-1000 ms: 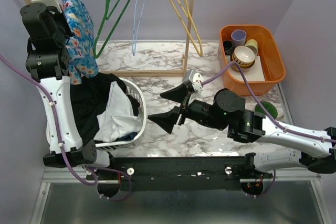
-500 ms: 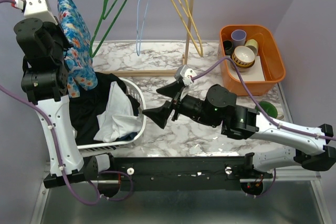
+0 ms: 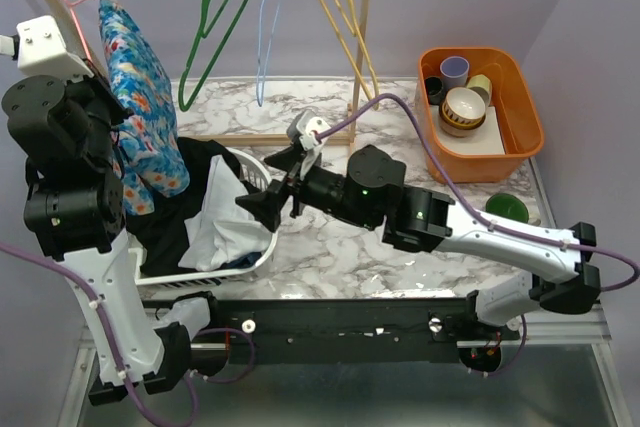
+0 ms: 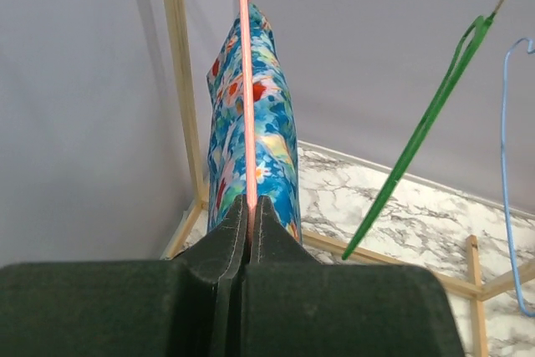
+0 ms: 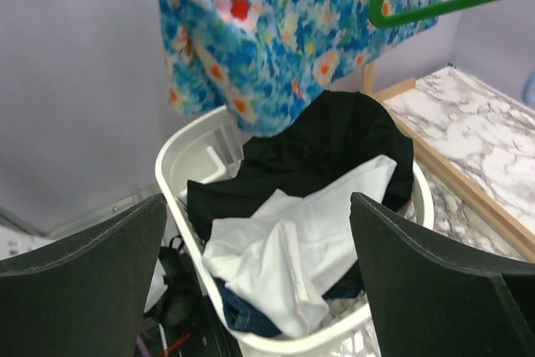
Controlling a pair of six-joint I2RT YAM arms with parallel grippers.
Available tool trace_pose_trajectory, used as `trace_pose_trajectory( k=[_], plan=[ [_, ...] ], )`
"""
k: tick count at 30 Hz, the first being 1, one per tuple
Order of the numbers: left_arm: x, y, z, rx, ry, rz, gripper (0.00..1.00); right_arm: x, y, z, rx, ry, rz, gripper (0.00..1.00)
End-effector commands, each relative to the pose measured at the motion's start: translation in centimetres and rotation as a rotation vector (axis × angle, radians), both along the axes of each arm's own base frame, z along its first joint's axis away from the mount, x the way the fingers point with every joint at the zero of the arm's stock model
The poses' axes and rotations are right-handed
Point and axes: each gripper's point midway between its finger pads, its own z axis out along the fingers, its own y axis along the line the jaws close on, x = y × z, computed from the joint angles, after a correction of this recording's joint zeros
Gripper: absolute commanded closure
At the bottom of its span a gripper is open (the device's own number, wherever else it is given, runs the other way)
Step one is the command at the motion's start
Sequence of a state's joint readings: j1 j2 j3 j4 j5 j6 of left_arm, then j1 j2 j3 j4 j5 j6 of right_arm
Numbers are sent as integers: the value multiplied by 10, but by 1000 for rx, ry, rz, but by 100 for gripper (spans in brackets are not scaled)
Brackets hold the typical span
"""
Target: Remove the skirt from the hanger
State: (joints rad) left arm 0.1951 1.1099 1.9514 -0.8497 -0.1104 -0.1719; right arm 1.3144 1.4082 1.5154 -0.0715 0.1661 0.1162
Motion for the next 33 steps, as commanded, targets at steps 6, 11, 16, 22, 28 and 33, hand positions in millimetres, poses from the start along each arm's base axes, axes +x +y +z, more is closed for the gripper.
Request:
trace_pose_trajectory(
  k=[6,11,16,22,28,33],
  plan=[
    [-51,-39,11,-46,-95,-148,100,-9,69,8,34,-73,147,7],
    [-72,-49,16,-29,-123,-184,100,-32,88,2,44,-141,283,8],
    [-80,-72,20,-51,-154,-300,100,-58,102,5,64,-184,377,5],
    [-84,-76,18,-48,-174,-319,100,-55,126,0,33,-210,290,3],
    [-90,-83,27,-52,-198,-347,100,-39,136,-4,37,-204,201,11],
    [-90,-83,30,-51,-204,-352,100,-40,135,-4,56,-221,208,56]
  ],
)
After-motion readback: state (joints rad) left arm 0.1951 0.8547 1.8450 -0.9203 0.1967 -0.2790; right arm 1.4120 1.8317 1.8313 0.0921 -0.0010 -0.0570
